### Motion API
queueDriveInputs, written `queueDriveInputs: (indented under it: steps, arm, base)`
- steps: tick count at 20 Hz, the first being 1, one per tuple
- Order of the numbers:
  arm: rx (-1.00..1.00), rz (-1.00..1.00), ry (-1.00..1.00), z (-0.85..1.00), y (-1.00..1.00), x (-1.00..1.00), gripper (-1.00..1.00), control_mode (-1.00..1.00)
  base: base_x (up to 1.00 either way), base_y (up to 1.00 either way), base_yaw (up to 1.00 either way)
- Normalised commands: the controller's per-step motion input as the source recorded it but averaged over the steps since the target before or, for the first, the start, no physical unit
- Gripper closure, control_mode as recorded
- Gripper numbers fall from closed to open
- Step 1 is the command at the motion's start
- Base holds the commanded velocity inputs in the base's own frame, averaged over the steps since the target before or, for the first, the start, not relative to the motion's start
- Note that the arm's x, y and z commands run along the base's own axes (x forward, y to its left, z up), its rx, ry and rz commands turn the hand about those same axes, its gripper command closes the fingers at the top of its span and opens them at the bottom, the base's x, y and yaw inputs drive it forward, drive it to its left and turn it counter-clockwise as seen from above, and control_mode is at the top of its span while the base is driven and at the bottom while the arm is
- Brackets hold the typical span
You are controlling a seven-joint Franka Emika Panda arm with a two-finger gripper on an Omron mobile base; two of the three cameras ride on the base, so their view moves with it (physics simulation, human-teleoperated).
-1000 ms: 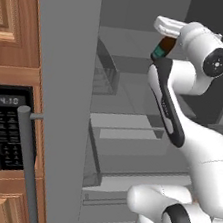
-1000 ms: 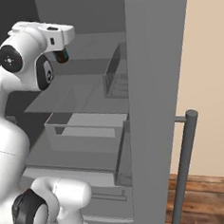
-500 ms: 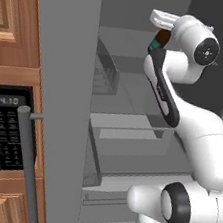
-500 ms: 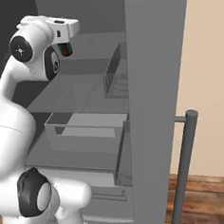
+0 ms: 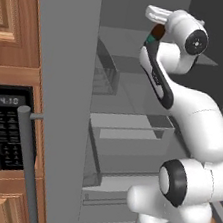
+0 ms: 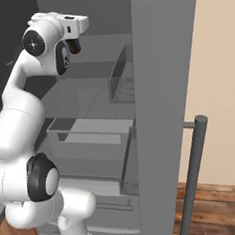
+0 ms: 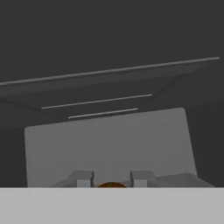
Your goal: Place the beer on the top shelf of the fridge to keep it out of children's reach, and place the lemon and pear on lower shelves for easy access.
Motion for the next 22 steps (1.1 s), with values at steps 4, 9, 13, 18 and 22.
queueDriveInputs:
  steps: [4,9,13,18,22]
  arm:
    - [-0.06,0.0,0.11,0.0,0.02,0.47,1.0,-1.0]
    - [-0.12,0.0,0.18,0.0,0.11,0.48,1.0,-1.0]
    - [-0.1,0.0,0.14,0.0,0.1,0.49,1.0,-1.0]
    - [-0.07,0.0,0.05,-0.05,0.01,0.39,1.0,-1.0]
    - [-0.04,0.0,0.0,-0.27,0.0,0.36,1.0,-1.0]
  base:
    - [0.0,0.0,0.0]
    - [0.0,0.0,0.0]
    - [0.0,0.0,0.0]
    - [0.0,0.0,0.0]
    - [0.0,0.0,0.0]
